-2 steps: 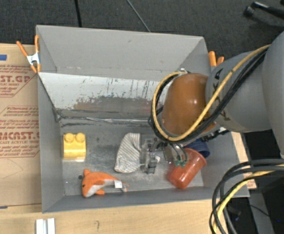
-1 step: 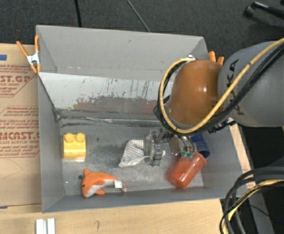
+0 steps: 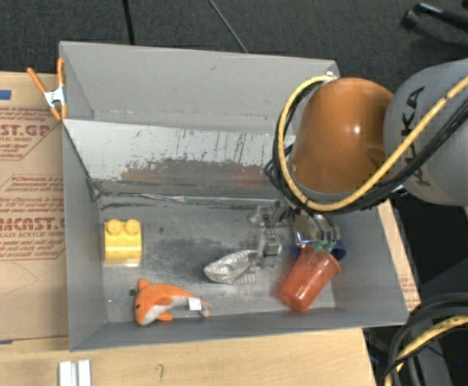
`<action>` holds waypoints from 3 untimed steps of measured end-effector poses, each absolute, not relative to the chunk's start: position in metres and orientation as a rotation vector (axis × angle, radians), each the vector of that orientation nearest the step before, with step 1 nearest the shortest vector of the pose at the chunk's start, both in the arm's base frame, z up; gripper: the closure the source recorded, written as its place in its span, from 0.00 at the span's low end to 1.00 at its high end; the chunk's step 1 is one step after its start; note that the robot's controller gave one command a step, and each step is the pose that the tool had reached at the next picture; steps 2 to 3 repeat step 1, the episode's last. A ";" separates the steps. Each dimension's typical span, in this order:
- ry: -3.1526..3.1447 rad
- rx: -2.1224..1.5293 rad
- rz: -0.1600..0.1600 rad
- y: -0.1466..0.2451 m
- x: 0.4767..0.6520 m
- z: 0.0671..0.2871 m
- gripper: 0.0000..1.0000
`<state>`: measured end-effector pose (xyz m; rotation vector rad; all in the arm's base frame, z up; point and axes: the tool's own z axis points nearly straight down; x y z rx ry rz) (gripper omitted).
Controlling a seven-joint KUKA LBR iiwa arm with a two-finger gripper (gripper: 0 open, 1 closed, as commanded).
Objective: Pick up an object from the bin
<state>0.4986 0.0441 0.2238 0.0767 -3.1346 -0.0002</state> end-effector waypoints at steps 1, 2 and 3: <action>-3.155 0.047 -0.002 0.041 0.513 0.438 1.00; -3.155 0.047 -0.002 0.041 0.513 0.438 1.00; -3.155 0.047 -0.002 0.041 0.513 0.438 1.00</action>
Offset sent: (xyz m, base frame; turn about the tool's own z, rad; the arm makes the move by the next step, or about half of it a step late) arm 0.0000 0.0000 0.0000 0.0000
